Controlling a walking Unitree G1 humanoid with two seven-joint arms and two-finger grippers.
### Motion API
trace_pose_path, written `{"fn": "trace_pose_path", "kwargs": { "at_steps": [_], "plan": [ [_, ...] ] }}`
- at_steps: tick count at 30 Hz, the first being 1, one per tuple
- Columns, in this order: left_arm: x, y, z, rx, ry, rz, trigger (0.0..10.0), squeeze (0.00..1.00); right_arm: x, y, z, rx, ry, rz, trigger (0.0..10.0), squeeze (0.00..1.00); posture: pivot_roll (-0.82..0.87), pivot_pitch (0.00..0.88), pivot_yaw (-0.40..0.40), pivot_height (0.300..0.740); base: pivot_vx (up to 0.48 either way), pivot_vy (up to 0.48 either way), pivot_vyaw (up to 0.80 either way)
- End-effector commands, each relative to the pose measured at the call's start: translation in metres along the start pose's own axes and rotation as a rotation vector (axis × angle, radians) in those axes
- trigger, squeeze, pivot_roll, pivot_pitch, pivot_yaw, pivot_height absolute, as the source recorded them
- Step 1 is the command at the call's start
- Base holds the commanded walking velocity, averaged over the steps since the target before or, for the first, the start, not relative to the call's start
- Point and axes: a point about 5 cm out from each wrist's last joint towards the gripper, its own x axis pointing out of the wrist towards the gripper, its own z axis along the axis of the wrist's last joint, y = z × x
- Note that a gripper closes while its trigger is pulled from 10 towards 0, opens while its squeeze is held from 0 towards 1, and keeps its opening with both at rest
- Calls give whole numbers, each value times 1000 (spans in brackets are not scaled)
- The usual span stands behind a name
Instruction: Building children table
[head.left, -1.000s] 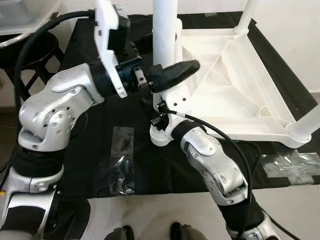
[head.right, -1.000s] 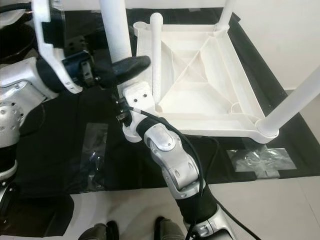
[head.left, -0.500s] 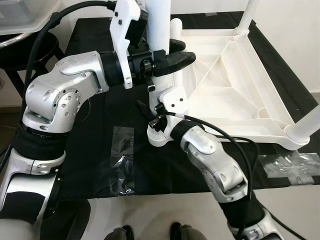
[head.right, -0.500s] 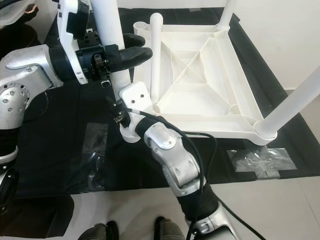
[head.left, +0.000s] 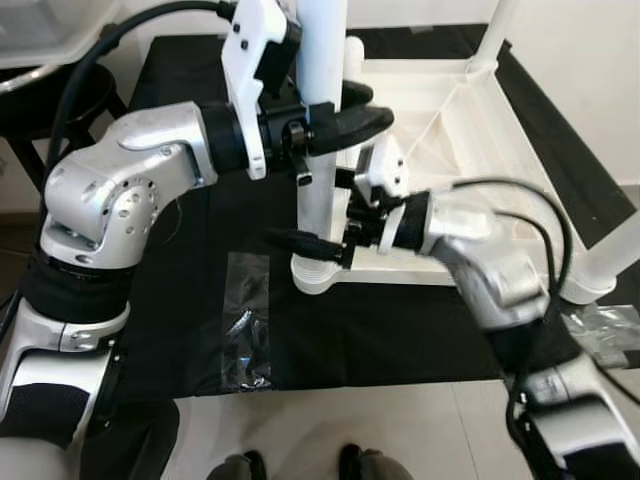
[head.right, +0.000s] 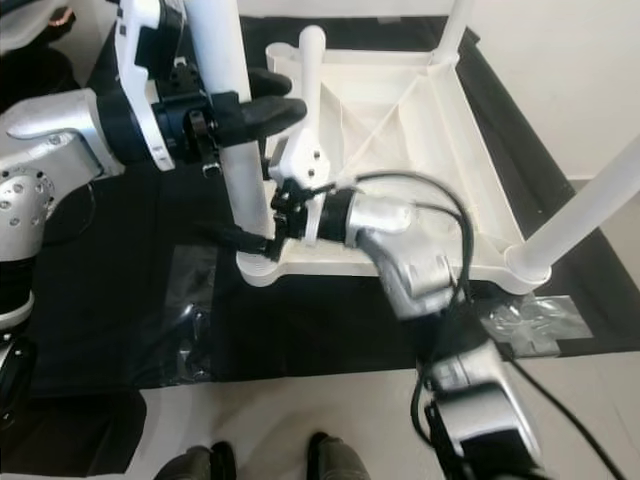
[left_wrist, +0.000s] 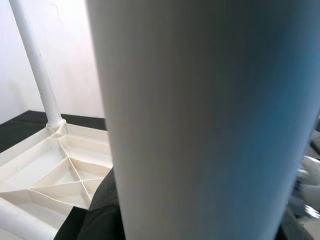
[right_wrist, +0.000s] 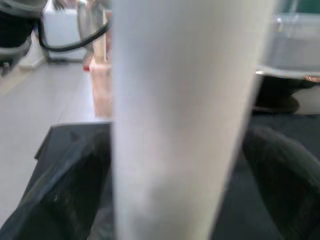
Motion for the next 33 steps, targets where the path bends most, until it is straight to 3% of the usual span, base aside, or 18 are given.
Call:
{"fn": "trace_pose_path", "kwargs": {
  "at_steps": [1,3,4,5,6,7,8,21,22,23,24,25,26,29,30,31,32,33],
  "plan": [
    [-3,-6,4,10,7,-24,0,0,2,-6,5,-20,-16,32,10000,0,96,187,-38,740,0,0,0],
    [-5,-8,6,8,3,-23,0,0,8,-12,7,-26,-16,75,10000,0,99,189,-41,740,0,0,0],
    [-7,-11,9,8,0,-21,0,0,14,-14,9,-22,-16,153,4863,0,109,196,-47,740,0,0,0],
    [-7,-11,9,8,0,-21,0,0,14,-14,9,-22,-16,153,4863,0,109,196,-47,740,0,0,0],
    [-8,-12,10,8,1,-21,0,0,16,-14,9,-14,-15,180,1490,0,113,198,-49,740,0,0,0],
    [-8,-12,10,8,1,-21,0,0,16,-14,9,-14,-15,180,1490,0,113,198,-49,740,0,0,0],
    [-9,-13,10,7,1,-20,0,0,17,-13,9,-5,-18,220,0,0,115,199,-52,740,0,0,0],
    [-13,-19,15,8,-24,-26,0,0,23,-10,2,10,-45,388,0,0,106,192,-54,740,0,0,0],
    [-13,-19,17,10,-41,-15,3529,1000,21,-10,0,7,-44,389,0,0,106,192,-54,740,0,0,0],
    [-13,-19,17,10,-41,-15,3529,1000,21,-10,0,7,-44,389,0,0,106,192,-54,740,0,0,0],
    [-15,-18,18,-7,-59,-1,10000,1000,19,-8,-3,1,-40,374,0,0,100,187,-54,740,0,0,0],
    [-15,-18,18,-7,-59,-1,10000,1000,19,-8,-3,1,-40,374,0,0,100,187,-54,740,0,0,0],
    [-32,-8,25,-72,-95,61,10000,1000,6,-1,-18,16,17,212,0,0,80,187,-53,740,0,0,0],
    [-45,-7,27,-121,-97,34,10000,1000,0,7,-27,28,60,118,0,0,72,192,-52,740,0,0,0],
    [-57,-11,27,-157,-87,-18,10000,0,-4,16,-34,49,102,33,0,0,68,196,-56,740,0,0,0],
    [-76,-20,23,-202,-64,-108,10000,0,-7,24,-45,76,181,-161,0,0,65,204,-57,740,0,0,0],
    [-92,-24,20,-253,-51,-137,10000,0,-14,23,-56,68,290,-491,0,0,63,207,-56,740,0,0,0],
    [-110,-25,14,-296,-42,-116,10000,0,-26,43,-66,50,356,-680,0,0,49,213,-59,740,0,0,0]
  ]
}}
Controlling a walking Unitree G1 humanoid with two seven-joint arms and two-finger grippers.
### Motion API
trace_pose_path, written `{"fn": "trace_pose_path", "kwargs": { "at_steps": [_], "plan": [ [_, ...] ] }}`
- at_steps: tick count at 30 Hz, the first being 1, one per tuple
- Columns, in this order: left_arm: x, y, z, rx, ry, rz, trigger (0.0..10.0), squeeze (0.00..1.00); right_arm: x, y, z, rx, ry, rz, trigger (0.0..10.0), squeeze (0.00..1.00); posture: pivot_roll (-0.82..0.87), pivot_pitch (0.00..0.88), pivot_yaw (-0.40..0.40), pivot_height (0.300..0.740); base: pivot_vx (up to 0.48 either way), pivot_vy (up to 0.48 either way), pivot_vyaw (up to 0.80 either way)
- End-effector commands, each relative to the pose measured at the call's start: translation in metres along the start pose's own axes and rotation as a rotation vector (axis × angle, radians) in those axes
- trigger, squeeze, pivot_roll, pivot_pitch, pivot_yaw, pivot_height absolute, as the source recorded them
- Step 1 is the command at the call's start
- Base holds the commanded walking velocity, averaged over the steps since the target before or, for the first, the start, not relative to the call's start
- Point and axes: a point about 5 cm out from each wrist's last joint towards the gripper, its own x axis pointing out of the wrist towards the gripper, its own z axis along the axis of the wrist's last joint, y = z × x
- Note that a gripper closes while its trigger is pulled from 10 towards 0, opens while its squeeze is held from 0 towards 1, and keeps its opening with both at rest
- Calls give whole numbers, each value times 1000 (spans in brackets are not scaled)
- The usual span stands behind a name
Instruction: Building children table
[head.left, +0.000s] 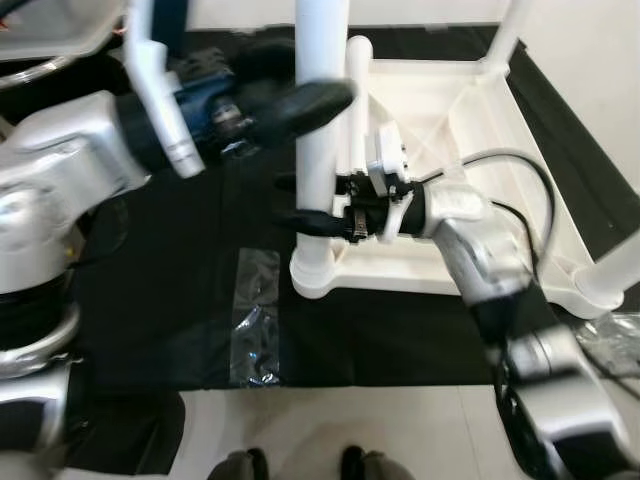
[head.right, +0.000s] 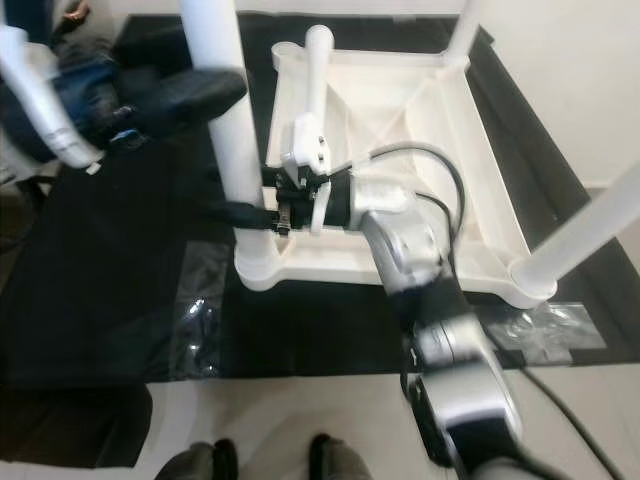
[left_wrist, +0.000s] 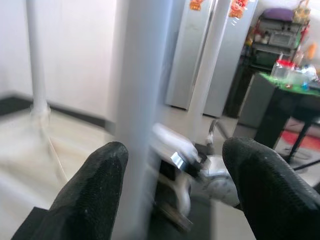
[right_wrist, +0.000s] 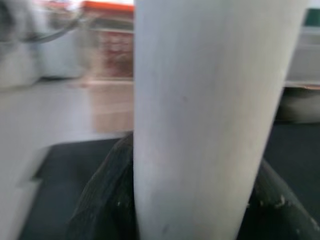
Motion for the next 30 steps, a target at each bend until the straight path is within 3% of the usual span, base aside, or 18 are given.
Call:
{"fn": "trace_pose_path", "kwargs": {
  "at_steps": [1,4,5,6,8,9,10,13,15,16,18,19,20,21,22,25,27,30],
  "plan": [
    [-18,-12,1,-36,1,-72,10000,0,-30,2,-43,-54,308,-412,0,0,49,213,-59,740,0,0,0],
    [-46,-11,-19,-80,64,33,10000,0,-55,29,-57,-17,354,-655,0,0,51,214,-49,740,0,0,0],
    [-54,-12,-37,-90,117,95,10000,0,-56,28,-60,-8,357,-703,0,0,51,198,-43,740,0,0,0],
    [-54,-12,-37,-90,117,95,10000,0,-56,28,-60,-8,357,-703,0,0,51,198,-43,740,0,0,0],
    [-67,-5,-77,-108,202,277,10000,0,-54,26,-59,-10,344,-751,0,0,51,194,-41,740,0,0,0],
    [-67,-5,-77,-108,202,277,10000,0,-54,26,-59,-10,344,-751,0,0,51,194,-41,740,0,0,0],
    [-72,-1,-100,-130,218,376,10000,0,-52,24,-59,-7,331,-765,0,0,43,179,-35,740,0,0,0],
    [-75,1,-116,-151,223,445,10000,0,-51,24,-58,2,327,-779,0,0,39,176,-33,740,0,0,0],
    [-71,0,-153,-209,249,585,10000,0,-51,25,-57,33,336,-813,0,0,28,169,-24,740,0,0,0],
    [-71,0,-153,-209,249,585,10000,0,-51,25,-57,33,336,-813,0,0,28,169,-24,740,0,0,0],
    [-62,-6,-171,-201,256,661,10000,0,-53,28,-53,48,350,-837,10000,0,26,166,-22,740,0,0,0],
    [-57,-10,-176,-190,228,704,10000,0,-55,26,-49,67,326,-831,10000,180,27,168,-22,740,0,0,0],
    [-57,-10,-176,-190,228,704,10000,0,-55,26,-49,67,326,-831,10000,180,27,168,-22,740,0,0,0],
    [-53,-13,-180,-177,203,736,10000,0,-56,25,-46,80,306,-828,10000,1000,28,168,-20,740,0,0,0],
    [-53,-13,-180,-177,203,736,10000,0,-56,25,-46,80,306,-828,10000,1000,28,168,-20,740,0,0,0],
    [-44,-23,-189,-131,190,801,10000,0,-49,23,-38,97,231,-628,10000,1000,34,170,-20,740,0,0,0],
    [-34,-37,-198,-148,149,863,10000,0,-49,16,-31,65,177,-382,10000,1000,41,172,-20,740,0,0,0],
    [-26,-49,-201,-71,124,897,10000,0,-55,6,-27,-6,174,-103,10000,941,52,176,-25,740,0,0,0]
  ]
}}
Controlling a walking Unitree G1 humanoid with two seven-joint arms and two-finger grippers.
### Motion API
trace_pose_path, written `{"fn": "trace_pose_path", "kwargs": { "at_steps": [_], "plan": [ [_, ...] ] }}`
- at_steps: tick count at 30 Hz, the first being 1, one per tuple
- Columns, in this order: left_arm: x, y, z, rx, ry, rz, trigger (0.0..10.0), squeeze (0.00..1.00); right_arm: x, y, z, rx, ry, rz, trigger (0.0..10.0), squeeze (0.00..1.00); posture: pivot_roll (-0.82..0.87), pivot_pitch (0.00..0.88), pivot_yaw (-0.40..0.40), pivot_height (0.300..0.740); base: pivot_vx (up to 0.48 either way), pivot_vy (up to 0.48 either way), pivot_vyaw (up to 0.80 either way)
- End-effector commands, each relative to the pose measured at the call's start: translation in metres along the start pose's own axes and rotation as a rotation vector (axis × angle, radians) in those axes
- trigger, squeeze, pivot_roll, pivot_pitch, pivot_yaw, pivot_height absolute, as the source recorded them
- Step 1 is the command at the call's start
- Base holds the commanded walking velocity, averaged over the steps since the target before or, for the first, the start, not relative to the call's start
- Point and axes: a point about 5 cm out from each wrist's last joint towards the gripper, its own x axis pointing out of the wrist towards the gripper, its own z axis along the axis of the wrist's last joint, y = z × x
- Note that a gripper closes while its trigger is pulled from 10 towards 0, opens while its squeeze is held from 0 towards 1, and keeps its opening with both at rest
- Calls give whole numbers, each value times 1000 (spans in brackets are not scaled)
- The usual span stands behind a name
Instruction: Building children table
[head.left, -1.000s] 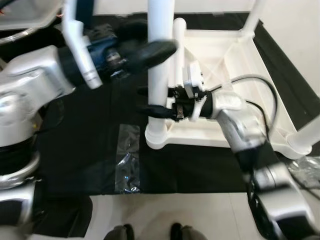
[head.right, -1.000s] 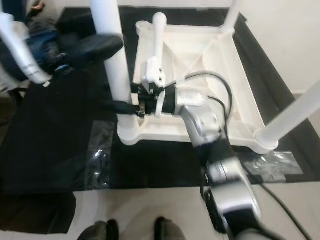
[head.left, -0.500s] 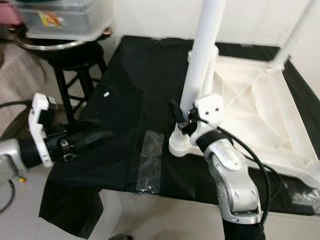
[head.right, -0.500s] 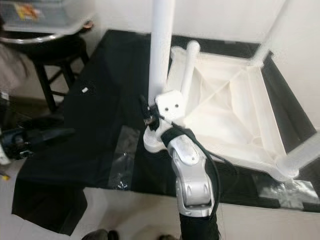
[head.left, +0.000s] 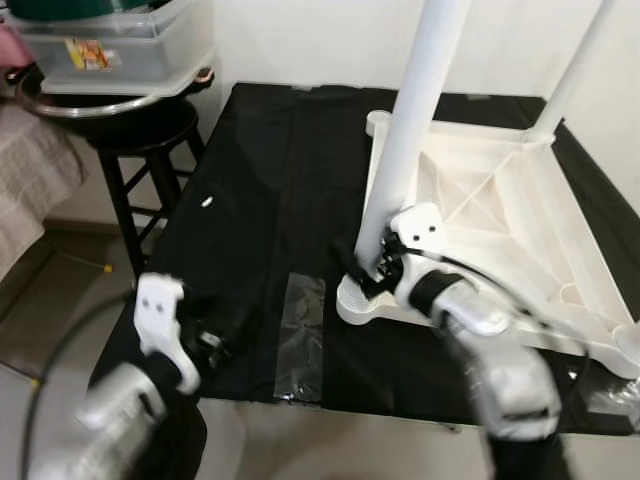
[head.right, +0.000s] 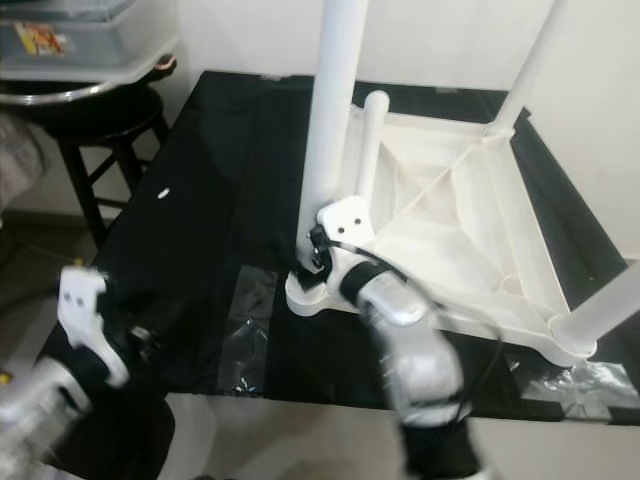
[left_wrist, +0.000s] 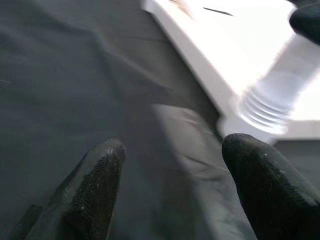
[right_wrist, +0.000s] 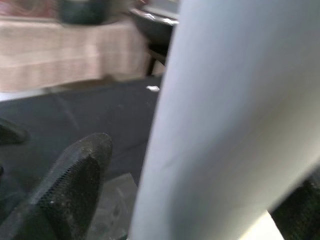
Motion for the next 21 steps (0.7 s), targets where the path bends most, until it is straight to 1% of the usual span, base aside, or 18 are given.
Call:
{"fn": "trace_pose_path", "kwargs": {
  "at_steps": [1,2,3,4,5,6,7,8,9,10,11,12,14,15,16,17,20,21],
  "plan": [
    [-2,0,6,62,-44,28,10000,0,2,6,-2,11,-34,119,10000,941,52,176,-25,740,0,0,0],
    [-2,-1,6,68,-59,37,10000,0,3,2,-1,-9,-34,182,10000,0,61,174,-30,740,0,0,0],
    [-2,-1,6,68,-59,37,10000,0,3,2,-1,-9,-34,182,10000,0,61,174,-30,740,0,0,0],
    [0,-5,8,70,-71,4,10000,0,5,-3,-1,-19,-36,254,10000,0,66,175,-33,740,0,0,0],
    [1,-14,8,42,-81,-69,10000,0,9,-9,-3,-44,-16,338,10000,0,67,174,-31,740,0,0,0],
    [1,-14,8,42,-81,-69,10000,0,9,-9,-3,-44,-16,338,10000,0,67,174,-31,740,0,0,0],
    [1,-21,9,23,-88,-123,10000,0,11,-12,-5,-60,0,394,10000,0,67,174,-31,740,0,0,0],
    [0,-30,9,-4,-89,-175,10000,0,17,-20,-7,-62,14,416,10000,0,75,174,-36,740,0,0,0],
    [0,-30,9,-4,-89,-175,10000,0,17,-20,-7,-62,14,416,10000,0,75,174,-36,740,0,0,0],
    [-1,-38,9,-36,-88,-216,10000,0,24,-28,-3,-66,1,409,10000,0,82,174,-42,740,0,0,0],
    [-2,-43,8,-51,-82,-238,10000,0,30,-33,0,-48,-19,390,10000,0,87,177,-45,740,0,0,0],
    [-2,-43,8,-51,-82,-238,10000,0,30,-33,0,-48,-19,390,10000,0,87,177,-45,740,0,0,0],
    [-4,-52,6,-59,-90,-240,10000,0,40,-39,5,-13,-76,403,9922,0,95,181,-56,740,0,0,0],
    [-4,-52,4,-55,-96,-221,10000,0,43,-37,4,7,-94,431,5765,0,97,181,-57,740,0,0,0],
    [-4,-52,4,-55,-96,-221,10000,0,43,-37,4,7,-94,431,5765,0,97,181,-57,740,0,0,0],
    [-2,-52,3,-47,-104,-204,10000,0,43,-34,2,26,-105,467,0,0,106,183,-63,740,0,0,0],
    [-1,-51,2,-41,-109,-193,10000,0,43,-32,0,37,-112,497,0,0,109,183,-63,740,0,0,0],
    [0,-50,2,-45,-116,-187,10000,0,43,-30,-3,49,-121,527,0,0,110,181,-65,740,0,0,0]
  ]
}}
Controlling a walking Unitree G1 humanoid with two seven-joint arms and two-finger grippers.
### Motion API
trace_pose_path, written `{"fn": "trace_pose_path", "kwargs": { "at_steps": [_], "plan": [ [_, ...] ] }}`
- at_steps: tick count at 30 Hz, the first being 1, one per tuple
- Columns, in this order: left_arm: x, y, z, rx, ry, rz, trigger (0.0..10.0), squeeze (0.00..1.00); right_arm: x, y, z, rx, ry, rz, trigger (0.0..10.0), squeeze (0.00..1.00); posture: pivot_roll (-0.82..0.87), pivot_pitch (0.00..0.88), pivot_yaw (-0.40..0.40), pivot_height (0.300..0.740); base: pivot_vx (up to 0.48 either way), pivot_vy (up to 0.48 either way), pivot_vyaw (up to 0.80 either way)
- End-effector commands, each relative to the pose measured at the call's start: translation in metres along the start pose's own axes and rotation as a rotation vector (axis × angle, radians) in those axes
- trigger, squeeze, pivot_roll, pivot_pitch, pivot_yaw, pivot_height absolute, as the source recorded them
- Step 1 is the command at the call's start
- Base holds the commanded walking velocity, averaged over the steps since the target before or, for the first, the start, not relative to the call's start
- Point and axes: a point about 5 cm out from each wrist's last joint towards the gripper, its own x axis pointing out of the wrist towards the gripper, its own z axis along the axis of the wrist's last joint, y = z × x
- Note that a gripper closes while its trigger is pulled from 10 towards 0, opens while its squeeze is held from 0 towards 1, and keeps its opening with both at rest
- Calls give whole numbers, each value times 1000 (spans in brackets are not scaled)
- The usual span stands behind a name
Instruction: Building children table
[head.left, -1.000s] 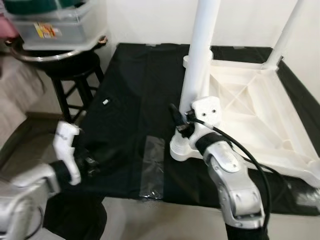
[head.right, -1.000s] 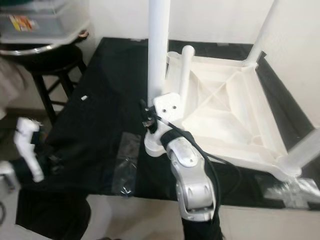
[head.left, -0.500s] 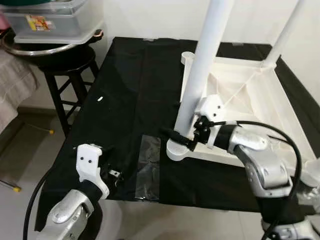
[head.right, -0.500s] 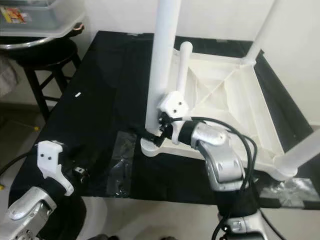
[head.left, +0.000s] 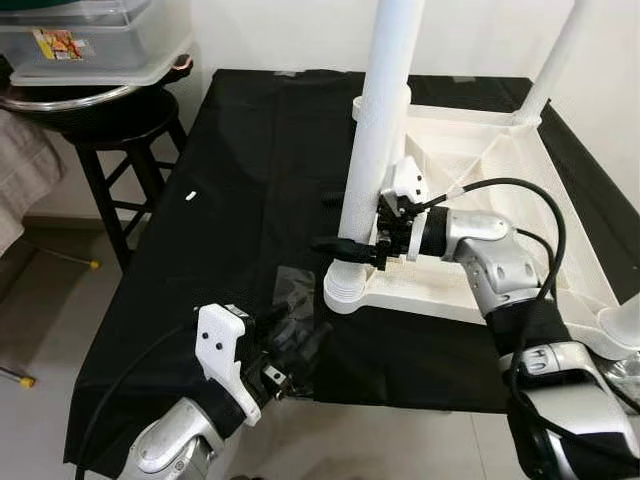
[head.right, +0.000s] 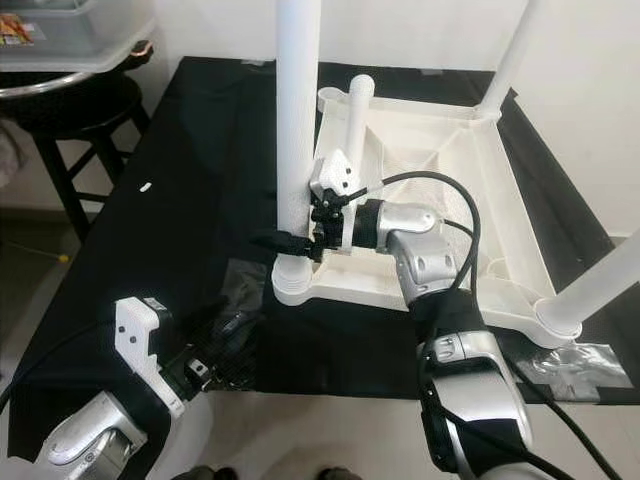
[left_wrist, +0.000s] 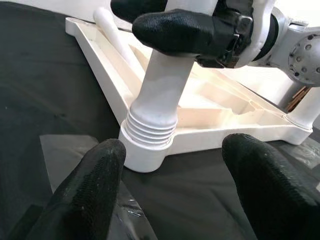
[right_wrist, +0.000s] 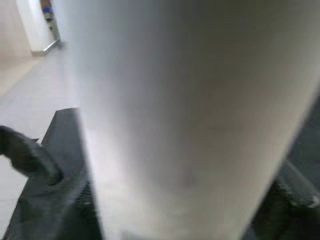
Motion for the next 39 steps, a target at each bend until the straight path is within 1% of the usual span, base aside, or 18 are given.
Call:
{"fn": "trace_pose_path", "kwargs": {
  "at_steps": [1,10,14,15,16,18,19,20,21,24,25,29,30,31,32,35,36,39],
  "plan": [
    [2,3,-4,2,-4,23,10000,0,2,6,-6,18,-24,73,0,0,104,181,-60,740,0,0,0],
    [5,4,-6,-22,-12,-1,10000,0,-13,13,-18,58,-54,54,0,0,78,172,-60,740,0,0,0],
    [4,6,-5,-46,-18,-4,10000,0,-17,47,-32,111,-29,-152,0,0,42,188,-56,740,0,0,0],
    [4,6,-5,-46,-18,-4,10000,0,-17,47,-32,111,-29,-152,0,0,42,188,-56,740,0,0,0],
    [4,7,-5,-46,-20,0,10000,0,-17,57,-37,115,12,-261,0,0,41,189,-54,740,0,0,0],
    [4,7,-5,-46,-20,0,10000,0,-17,57,-37,115,12,-261,0,0,41,189,-54,740,0,0,0],
    [4,10,-4,-35,-21,12,10000,0,-29,59,-43,112,98,-745,0,0,23,194,-40,740,0,0,0],
    [5,13,-4,-26,-21,17,10000,0,-38,75,-45,79,155,-975,0,0,26,196,-36,740,0,0,0],
    [6,16,-5,-19,-19,21,10000,0,-40,88,-47,62,204,-1073,0,0,22,185,-28,740,0,0,0],
    [8,19,-5,-15,-17,21,10000,0,-39,96,-49,50,227,-1101,0,0,21,171,-23,740,0,0,0],
    [9,20,-6,-15,-16,20,10000,0,-34,97,-50,43,227,-1049,0,0,28,168,-20,740,0,0,0],
    [12,24,-7,-12,-14,20,10000,0,-33,88,-52,75,235,-1037,0,0,35,156,-22,740,0,0,0],
    [12,26,-7,-13,-14,22,10000,0,-31,87,-52,84,243,-1027,3804,0,38,151,-23,740,0,0,0],
    [12,26,-7,-13,-14,22,10000,0,-31,87,-52,84,243,-1027,3804,0,38,151,-23,740,0,0,0],
    [13,27,-7,-13,-14,23,10000,0,-30,84,-50,86,250,-1003,10000,0,38,148,-22,740,0,0,0],
    [13,27,-7,-15,-15,25,10000,0,-30,76,-42,90,223,-979,10000,0,38,147,-21,740,0,0,0],
    [14,27,-7,-16,-15,24,10000,0,-29,69,-34,88,193,-955,10000,1000,42,146,-22,740,0,0,0],
    [15,27,-7,-18,-15,20,10000,0,-27,56,-20,101,113,-867,10000,1000,44,147,-22,740,0,0,0]
  ]
}}
